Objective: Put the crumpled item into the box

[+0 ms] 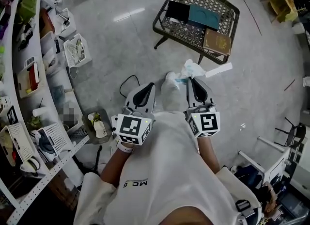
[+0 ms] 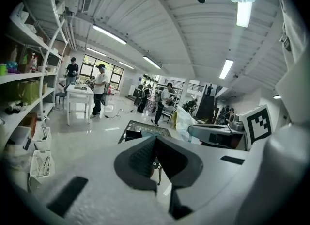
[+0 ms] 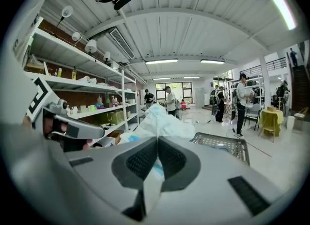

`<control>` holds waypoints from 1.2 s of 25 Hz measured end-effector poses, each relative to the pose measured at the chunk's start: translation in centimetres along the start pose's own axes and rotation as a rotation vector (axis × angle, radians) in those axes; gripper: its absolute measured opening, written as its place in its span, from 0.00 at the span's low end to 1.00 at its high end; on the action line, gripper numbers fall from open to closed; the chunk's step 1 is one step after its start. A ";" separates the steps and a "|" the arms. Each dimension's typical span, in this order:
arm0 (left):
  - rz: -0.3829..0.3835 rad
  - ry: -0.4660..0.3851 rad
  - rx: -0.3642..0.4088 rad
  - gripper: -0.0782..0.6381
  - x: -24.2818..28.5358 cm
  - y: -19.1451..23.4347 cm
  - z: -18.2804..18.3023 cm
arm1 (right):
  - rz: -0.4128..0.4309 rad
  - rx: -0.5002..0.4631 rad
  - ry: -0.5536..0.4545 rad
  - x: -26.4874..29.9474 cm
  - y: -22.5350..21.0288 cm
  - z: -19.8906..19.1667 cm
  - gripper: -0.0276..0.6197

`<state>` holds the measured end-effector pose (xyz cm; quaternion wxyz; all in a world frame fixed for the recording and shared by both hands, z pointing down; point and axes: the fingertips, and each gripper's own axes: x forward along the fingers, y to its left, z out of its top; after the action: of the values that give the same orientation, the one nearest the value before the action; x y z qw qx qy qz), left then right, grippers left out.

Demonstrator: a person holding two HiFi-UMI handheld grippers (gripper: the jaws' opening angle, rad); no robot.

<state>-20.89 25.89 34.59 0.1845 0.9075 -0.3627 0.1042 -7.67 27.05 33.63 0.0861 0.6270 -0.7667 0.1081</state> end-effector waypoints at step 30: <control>0.070 0.035 0.081 0.14 28.5 8.6 13.3 | 0.099 0.051 0.002 25.2 -20.4 5.9 0.07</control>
<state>-5.75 -2.99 33.97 0.1501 0.8990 -0.3866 0.1409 7.35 -2.18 35.89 0.0657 0.5900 -0.7938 0.1323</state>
